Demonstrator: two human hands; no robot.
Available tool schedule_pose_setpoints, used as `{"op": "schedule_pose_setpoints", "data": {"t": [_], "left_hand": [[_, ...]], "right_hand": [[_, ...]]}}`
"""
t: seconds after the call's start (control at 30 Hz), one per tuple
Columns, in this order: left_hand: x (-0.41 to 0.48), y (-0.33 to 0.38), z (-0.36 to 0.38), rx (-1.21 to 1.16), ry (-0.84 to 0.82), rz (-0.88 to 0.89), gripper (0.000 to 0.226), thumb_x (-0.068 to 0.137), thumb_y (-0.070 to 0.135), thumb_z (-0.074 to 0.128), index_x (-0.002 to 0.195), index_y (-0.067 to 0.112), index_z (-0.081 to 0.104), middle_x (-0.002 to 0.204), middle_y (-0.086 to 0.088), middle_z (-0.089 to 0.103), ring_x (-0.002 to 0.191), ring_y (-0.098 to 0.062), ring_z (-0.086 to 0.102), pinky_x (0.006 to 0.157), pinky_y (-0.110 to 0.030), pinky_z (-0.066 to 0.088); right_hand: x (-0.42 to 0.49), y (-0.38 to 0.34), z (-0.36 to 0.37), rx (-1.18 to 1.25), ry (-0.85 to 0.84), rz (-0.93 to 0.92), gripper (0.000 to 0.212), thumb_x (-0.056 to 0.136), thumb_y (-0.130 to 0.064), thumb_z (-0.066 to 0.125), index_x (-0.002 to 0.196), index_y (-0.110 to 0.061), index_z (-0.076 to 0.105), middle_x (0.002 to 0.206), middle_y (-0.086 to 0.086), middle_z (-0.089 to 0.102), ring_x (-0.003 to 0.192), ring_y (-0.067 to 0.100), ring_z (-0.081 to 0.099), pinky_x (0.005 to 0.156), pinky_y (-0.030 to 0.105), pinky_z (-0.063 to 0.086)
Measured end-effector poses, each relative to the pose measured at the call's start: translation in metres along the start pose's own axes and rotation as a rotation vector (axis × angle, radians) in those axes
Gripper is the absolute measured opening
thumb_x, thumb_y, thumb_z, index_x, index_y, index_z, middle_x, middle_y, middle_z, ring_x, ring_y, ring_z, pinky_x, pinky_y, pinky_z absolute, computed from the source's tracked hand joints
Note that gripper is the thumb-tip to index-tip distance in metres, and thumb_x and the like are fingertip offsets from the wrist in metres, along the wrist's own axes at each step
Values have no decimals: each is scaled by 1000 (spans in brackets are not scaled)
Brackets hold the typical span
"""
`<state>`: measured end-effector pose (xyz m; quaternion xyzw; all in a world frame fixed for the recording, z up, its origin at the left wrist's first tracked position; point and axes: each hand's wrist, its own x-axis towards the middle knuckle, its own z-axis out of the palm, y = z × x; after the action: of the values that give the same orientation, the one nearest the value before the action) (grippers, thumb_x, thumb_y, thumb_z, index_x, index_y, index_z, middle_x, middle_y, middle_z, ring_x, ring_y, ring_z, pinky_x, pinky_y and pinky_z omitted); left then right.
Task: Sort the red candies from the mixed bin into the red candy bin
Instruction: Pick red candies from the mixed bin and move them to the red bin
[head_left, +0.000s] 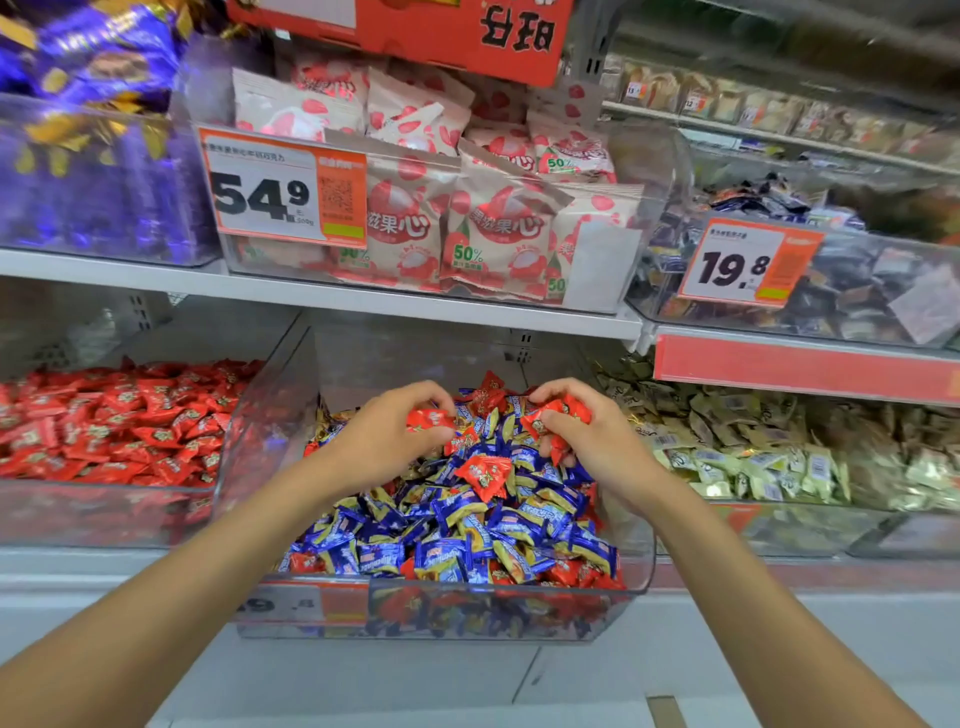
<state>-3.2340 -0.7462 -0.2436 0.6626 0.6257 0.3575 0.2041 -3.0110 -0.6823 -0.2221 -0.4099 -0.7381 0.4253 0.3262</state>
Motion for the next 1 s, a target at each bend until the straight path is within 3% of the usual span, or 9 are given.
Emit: {"op": "schedule_pose_setpoints", "data": {"t": [0.07, 0.17, 0.27, 0.43, 0.53, 0.7, 0.8, 0.9, 1.0], "left_hand": [[0, 17, 7, -14, -127, 60, 19, 90, 30, 62, 108, 36, 61, 113, 8, 64, 87, 7, 54, 87, -28, 44], [7, 27, 17, 135, -305, 74, 41, 84, 43, 65, 124, 35, 58, 138, 12, 51, 122, -6, 47, 105, -31, 38], [11, 19, 23, 346, -347, 70, 44, 78, 51, 68, 117, 33, 63, 114, 18, 57, 102, -9, 50, 87, -29, 41], [7, 2, 23, 80, -139, 60, 11, 76, 44, 73, 81, 35, 70, 84, 6, 65, 70, -10, 55, 68, -35, 47], [0, 4, 15, 61, -46, 57, 12, 78, 45, 71, 77, 34, 68, 64, -1, 59, 47, -8, 36, 52, -26, 29], [-17, 13, -12, 177, 152, 19, 15, 79, 52, 67, 78, 38, 65, 47, 9, 50, 42, -9, 41, 50, -28, 31], [-40, 11, -40, 228, 195, 19, 10, 81, 48, 67, 78, 40, 61, 52, 29, 54, 50, 6, 48, 53, -28, 33], [-66, -8, -80, 174, 336, 23, 11, 79, 45, 70, 76, 39, 62, 68, 19, 64, 58, 0, 54, 61, -31, 45], [-88, -39, -125, 125, 459, -11, 14, 78, 35, 74, 71, 35, 62, 62, 23, 59, 55, 1, 49, 57, -29, 37]], "right_hand": [[-3, -2, -4, 17, 35, 4, 16, 96, -9, 49, 104, -17, 60, 75, 9, 62, 52, 3, 57, 49, 19, 41], [-7, -2, -5, 20, 40, 7, 15, 96, -10, 49, 104, -17, 60, 73, 5, 62, 52, 2, 57, 50, 19, 42], [-8, 0, -5, -12, 26, -12, 15, 96, -11, 50, 100, -21, 61, 66, 5, 64, 54, 6, 55, 52, 21, 42], [-8, 1, -7, 1, 22, 5, 16, 96, -13, 51, 102, -24, 61, 67, 4, 66, 56, 7, 57, 54, 21, 43], [-9, -1, -4, 14, 4, 15, 14, 96, -15, 51, 105, -21, 61, 70, 7, 66, 55, 8, 58, 52, 21, 43], [-12, -12, 11, 51, 6, 16, 13, 97, -19, 52, 102, -17, 63, 71, 8, 66, 54, 9, 58, 51, 23, 44], [-14, -29, 33, 82, -36, -13, 12, 97, -19, 52, 100, -16, 63, 72, 12, 66, 57, 13, 58, 51, 24, 44], [-7, -52, 68, 188, -90, -25, 11, 96, -14, 52, 99, -11, 62, 75, 16, 63, 63, 22, 56, 50, 24, 44], [7, -78, 115, 224, -143, -109, 10, 96, -7, 52, 94, -12, 60, 73, 14, 61, 56, 19, 54, 46, 21, 41]]}}
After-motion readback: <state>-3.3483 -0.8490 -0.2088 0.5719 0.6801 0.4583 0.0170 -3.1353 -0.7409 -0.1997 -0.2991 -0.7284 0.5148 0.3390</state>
